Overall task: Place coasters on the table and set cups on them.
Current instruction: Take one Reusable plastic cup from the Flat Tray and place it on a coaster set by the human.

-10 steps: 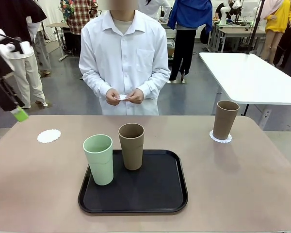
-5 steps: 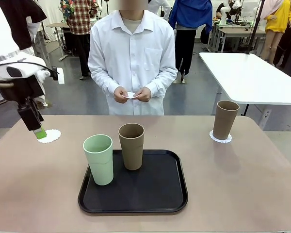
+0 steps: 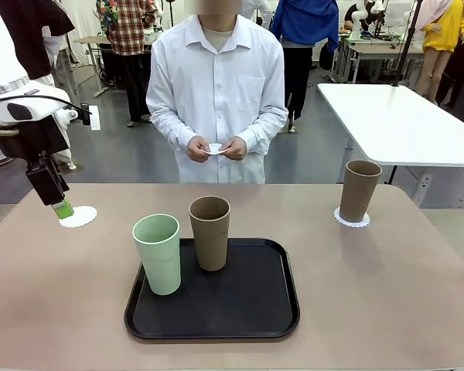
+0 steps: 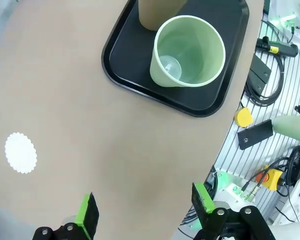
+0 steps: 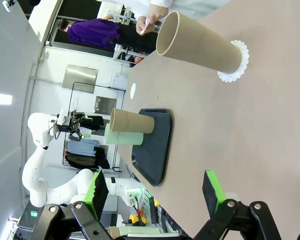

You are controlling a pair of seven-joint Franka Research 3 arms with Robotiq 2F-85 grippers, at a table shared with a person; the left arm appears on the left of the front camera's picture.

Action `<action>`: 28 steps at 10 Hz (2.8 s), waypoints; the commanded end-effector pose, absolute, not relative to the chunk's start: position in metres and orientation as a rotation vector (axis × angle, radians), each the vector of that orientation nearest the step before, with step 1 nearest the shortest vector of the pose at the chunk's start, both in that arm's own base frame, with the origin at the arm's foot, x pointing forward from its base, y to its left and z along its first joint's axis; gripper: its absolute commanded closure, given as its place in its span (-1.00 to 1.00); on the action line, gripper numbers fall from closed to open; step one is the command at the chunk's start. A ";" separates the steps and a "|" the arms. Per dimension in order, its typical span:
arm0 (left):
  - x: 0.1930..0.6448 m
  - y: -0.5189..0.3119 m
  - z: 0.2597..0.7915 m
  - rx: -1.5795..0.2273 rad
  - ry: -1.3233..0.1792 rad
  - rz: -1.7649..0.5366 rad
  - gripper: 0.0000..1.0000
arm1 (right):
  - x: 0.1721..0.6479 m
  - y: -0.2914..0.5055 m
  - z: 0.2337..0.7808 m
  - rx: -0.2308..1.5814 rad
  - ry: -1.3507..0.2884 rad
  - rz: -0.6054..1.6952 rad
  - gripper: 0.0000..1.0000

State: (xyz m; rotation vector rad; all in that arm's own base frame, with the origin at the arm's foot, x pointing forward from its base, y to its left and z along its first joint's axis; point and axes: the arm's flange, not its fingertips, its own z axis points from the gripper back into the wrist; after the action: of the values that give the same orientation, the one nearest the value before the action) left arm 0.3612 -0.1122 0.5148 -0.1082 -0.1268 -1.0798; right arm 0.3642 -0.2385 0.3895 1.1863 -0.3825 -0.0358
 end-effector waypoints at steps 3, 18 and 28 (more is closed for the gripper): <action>0.381 -0.091 0.481 -0.774 -0.487 -1.207 -1.00 | 0.365 -0.238 0.389 1.187 -0.395 -0.042 -1.00; 0.400 -0.051 0.292 -1.137 -0.951 -1.349 -1.00 | 0.365 -0.238 0.389 1.187 -0.395 -0.042 -1.00; 0.415 -0.067 0.270 -1.243 -0.956 -1.278 -1.00 | 0.365 -0.238 0.389 1.187 -0.395 -0.042 -1.00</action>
State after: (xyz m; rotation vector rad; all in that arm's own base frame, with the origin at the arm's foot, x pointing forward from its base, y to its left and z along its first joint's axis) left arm 0.4041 -0.0622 0.2761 -1.2241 -0.9603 -1.3202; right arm 0.3641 -0.2386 0.3894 1.1861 -0.3826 -0.0366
